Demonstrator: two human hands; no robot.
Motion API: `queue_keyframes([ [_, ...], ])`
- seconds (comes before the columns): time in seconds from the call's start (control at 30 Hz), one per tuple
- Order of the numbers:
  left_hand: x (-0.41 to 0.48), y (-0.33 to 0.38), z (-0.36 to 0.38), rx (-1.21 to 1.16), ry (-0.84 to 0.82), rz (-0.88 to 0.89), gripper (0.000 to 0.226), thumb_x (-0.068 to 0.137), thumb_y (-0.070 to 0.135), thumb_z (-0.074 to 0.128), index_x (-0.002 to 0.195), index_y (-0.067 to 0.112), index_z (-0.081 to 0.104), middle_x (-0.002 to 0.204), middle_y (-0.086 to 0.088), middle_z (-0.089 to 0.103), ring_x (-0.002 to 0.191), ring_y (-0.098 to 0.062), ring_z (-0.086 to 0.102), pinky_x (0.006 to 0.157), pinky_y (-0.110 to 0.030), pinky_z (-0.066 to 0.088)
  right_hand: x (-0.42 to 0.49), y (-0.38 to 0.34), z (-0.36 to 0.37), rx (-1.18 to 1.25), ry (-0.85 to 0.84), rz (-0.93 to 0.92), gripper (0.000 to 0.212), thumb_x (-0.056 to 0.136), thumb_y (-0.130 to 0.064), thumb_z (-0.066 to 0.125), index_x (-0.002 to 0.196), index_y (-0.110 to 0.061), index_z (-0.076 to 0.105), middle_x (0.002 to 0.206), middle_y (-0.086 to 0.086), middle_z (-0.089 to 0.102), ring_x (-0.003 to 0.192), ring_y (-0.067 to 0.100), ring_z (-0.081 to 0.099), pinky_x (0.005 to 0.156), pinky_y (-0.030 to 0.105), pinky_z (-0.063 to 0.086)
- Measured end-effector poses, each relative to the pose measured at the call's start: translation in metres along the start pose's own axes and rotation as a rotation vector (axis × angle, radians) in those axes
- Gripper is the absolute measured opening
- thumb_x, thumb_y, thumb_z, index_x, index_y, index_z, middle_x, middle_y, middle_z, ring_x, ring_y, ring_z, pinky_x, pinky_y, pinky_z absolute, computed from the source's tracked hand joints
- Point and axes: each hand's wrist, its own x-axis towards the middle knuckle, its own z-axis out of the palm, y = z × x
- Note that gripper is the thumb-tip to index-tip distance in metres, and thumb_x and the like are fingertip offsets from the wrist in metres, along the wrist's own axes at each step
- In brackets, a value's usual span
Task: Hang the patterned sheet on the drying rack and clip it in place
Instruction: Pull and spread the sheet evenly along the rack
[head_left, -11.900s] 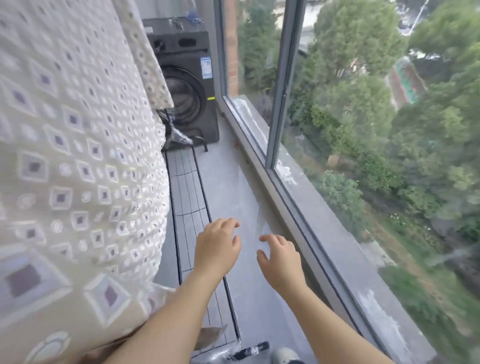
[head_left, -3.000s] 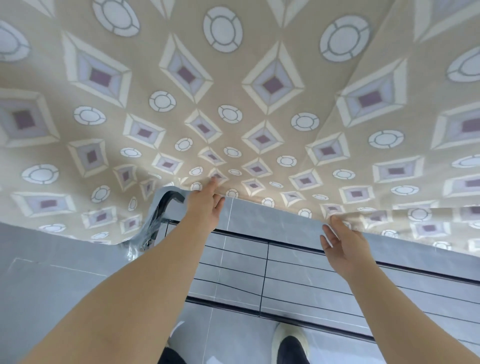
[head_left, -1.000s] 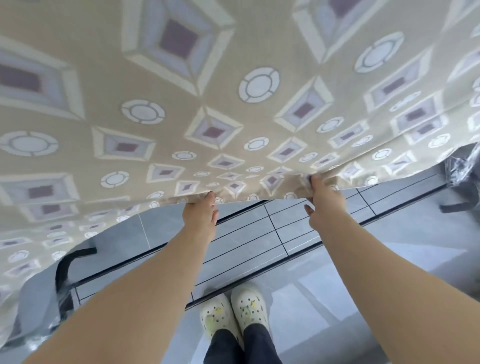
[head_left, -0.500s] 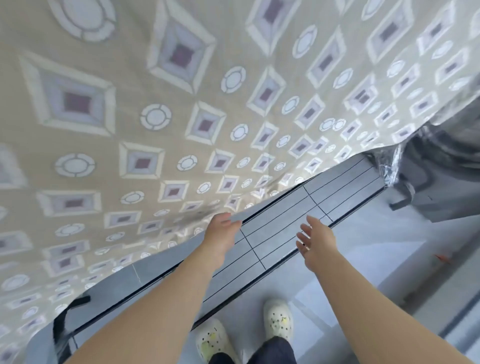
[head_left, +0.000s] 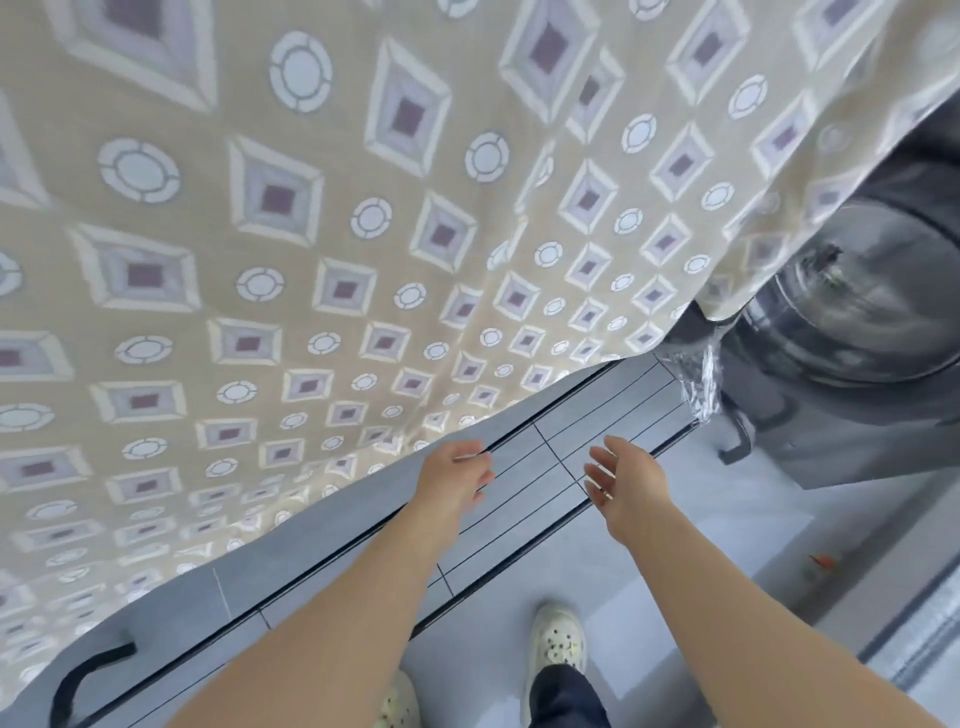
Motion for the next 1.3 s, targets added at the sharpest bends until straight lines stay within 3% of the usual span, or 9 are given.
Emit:
queue_keyframes([
  [0.4, 0.029, 0.076, 0.085, -0.058, -0.114, 0.055, 0.015, 0.088, 0.007, 0.058, 0.098, 0.017, 0.058, 0.082, 0.002, 0.058, 0.072, -0.01, 0.059, 0.067, -0.022, 0.047, 0.04, -0.091, -0.019, 0.058, 0.049, -0.082, 0.013, 0.093, -0.019, 0.052, 0.105, -0.015, 0.054, 0.088, -0.001, 0.06, 0.074, 0.015, 0.056, 0.062, 0.026, 0.046],
  [0.57, 0.039, 0.091, 0.126, 0.112, -0.094, 0.081, 0.021, 0.087, 0.008, 0.055, 0.106, 0.016, 0.057, 0.077, -0.001, 0.057, 0.072, -0.015, 0.056, 0.065, -0.023, 0.041, 0.063, -0.123, -0.033, -0.01, 0.111, -0.129, 0.01, 0.093, -0.019, 0.052, 0.101, -0.016, 0.055, 0.087, -0.001, 0.058, 0.071, 0.014, 0.055, 0.065, 0.026, 0.047],
  [0.7, 0.044, 0.107, 0.174, 0.269, -0.068, 0.204, 0.046, 0.084, 0.009, 0.062, 0.126, 0.02, 0.046, 0.111, -0.002, 0.054, 0.087, -0.015, 0.051, 0.058, -0.011, 0.04, 0.084, -0.162, -0.047, -0.113, 0.138, -0.239, 0.016, 0.091, -0.02, 0.054, 0.105, -0.016, 0.049, 0.081, -0.002, 0.05, 0.066, 0.014, 0.049, 0.06, 0.025, 0.043],
  [0.8, 0.046, 0.115, 0.215, 0.297, -0.014, 0.178, 0.09, 0.078, 0.017, 0.073, 0.146, 0.019, 0.015, 0.145, -0.005, 0.034, 0.114, -0.021, 0.05, 0.082, -0.021, 0.041, 0.097, -0.197, -0.053, -0.287, 0.14, -0.363, 0.049, 0.083, -0.027, 0.064, 0.126, -0.02, 0.041, 0.112, 0.001, 0.047, 0.092, 0.021, 0.052, 0.076, 0.035, 0.046],
  [0.93, 0.044, 0.131, 0.261, 0.313, 0.209, 0.048, 0.117, 0.067, 0.04, 0.081, 0.147, 0.009, 0.0, 0.148, -0.012, 0.02, 0.132, -0.03, 0.034, 0.102, -0.038, 0.035, 0.094, -0.239, -0.054, -0.571, 0.243, -0.591, 0.09, 0.075, -0.037, 0.073, 0.146, -0.024, 0.019, 0.152, 0.006, 0.015, 0.133, 0.031, 0.026, 0.102, 0.045, 0.031],
  [1.03, 0.046, 0.158, 0.29, 0.197, 0.356, -0.068, 0.116, 0.064, 0.051, 0.079, 0.143, 0.005, 0.007, 0.143, -0.013, 0.024, 0.129, -0.034, 0.036, 0.103, -0.045, 0.032, 0.093, -0.272, -0.052, -0.687, 0.295, -0.77, 0.094, 0.072, -0.047, 0.073, 0.146, -0.022, 0.02, 0.151, 0.006, 0.021, 0.134, 0.03, 0.027, 0.107, 0.046, 0.026],
  [1.1, 0.052, 0.173, 0.301, 0.059, 0.439, -0.063, 0.107, 0.064, 0.051, 0.079, 0.138, 0.004, 0.018, 0.139, -0.013, 0.032, 0.126, -0.035, 0.039, 0.103, -0.045, 0.032, 0.096, -0.291, -0.053, -0.759, 0.309, -0.835, 0.075, 0.076, -0.05, 0.068, 0.137, -0.018, 0.037, 0.139, 0.007, 0.042, 0.128, 0.029, 0.039, 0.104, 0.045, 0.028],
  [1.2, 0.062, 0.185, 0.304, -0.023, 0.491, 0.066, 0.068, 0.076, 0.045, 0.071, 0.125, 0.006, 0.045, 0.124, -0.012, 0.056, 0.116, -0.034, 0.051, 0.103, -0.045, 0.038, 0.105, -0.305, -0.06, -0.813, 0.278, -0.934, 0.036, 0.089, -0.039, 0.055, 0.108, -0.009, 0.059, 0.106, 0.009, 0.065, 0.105, 0.033, 0.056, 0.093, 0.044, 0.041],
  [1.3, 0.063, 0.193, 0.296, 0.188, 0.527, 0.184, 0.031, 0.094, 0.033, 0.047, 0.089, 0.008, 0.065, 0.081, -0.012, 0.063, 0.102, -0.038, 0.058, 0.094, -0.045, 0.043, 0.112, -0.311, -0.066, -0.775, 0.253, -0.962, 0.031, 0.092, -0.034, 0.052, 0.105, -0.007, 0.06, 0.099, 0.012, 0.065, 0.096, 0.035, 0.059, 0.081, 0.046, 0.049],
])
